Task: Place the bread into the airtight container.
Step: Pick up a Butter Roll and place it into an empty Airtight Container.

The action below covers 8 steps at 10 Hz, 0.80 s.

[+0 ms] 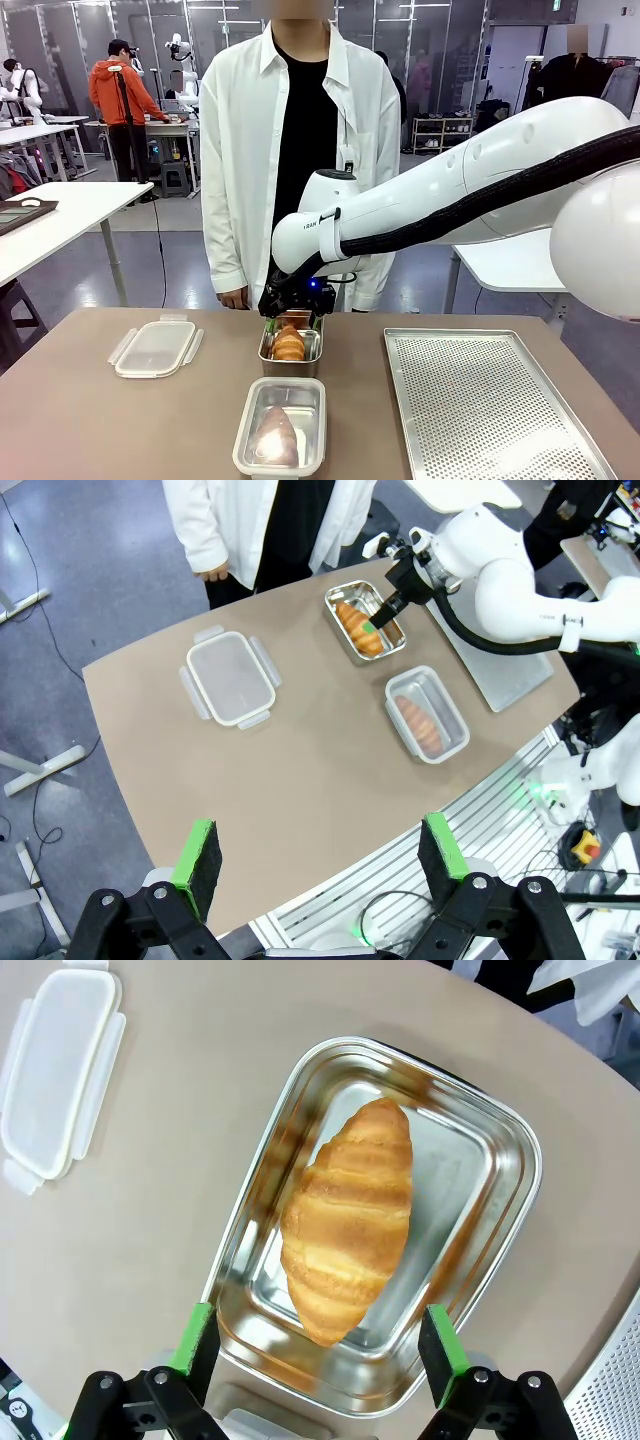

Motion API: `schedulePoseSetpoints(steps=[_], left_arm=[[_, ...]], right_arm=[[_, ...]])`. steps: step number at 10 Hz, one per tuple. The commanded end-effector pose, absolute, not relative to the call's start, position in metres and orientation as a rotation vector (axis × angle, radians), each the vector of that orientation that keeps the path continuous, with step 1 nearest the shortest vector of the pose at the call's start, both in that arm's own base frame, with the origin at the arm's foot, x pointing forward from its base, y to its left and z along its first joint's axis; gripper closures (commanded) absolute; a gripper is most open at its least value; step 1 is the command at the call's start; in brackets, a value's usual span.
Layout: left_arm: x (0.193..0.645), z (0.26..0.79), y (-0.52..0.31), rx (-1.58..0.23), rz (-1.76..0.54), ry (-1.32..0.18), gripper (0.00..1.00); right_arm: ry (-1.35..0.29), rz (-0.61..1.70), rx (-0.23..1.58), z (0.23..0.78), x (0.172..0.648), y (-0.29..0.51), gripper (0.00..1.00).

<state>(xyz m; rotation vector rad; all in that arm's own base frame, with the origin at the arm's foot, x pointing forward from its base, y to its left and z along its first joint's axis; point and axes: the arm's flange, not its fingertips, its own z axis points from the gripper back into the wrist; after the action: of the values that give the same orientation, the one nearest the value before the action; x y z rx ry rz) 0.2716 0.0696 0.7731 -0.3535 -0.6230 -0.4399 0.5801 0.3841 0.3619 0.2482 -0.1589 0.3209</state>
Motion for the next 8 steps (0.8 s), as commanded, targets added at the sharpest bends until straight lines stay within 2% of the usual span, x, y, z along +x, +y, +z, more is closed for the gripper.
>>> schedulePoseSetpoints(steps=[1, 5, 8], left_arm=[[0.271, 0.773, 0.070, -0.363, -0.463, -0.624, 0.00], [0.271, 0.773, 0.070, -0.363, -0.463, -0.624, 0.00], [0.271, 0.773, 0.070, -0.363, -0.463, -0.624, 0.00]], right_arm=[[-0.162, 0.318, 0.251, 0.362, 0.581, 0.384, 0.00], [-0.159, 0.321, 0.248, 0.362, 0.580, 0.384, 0.00], [-0.134, 0.404, 0.259, 0.457, 0.562, 0.336, 0.00]])
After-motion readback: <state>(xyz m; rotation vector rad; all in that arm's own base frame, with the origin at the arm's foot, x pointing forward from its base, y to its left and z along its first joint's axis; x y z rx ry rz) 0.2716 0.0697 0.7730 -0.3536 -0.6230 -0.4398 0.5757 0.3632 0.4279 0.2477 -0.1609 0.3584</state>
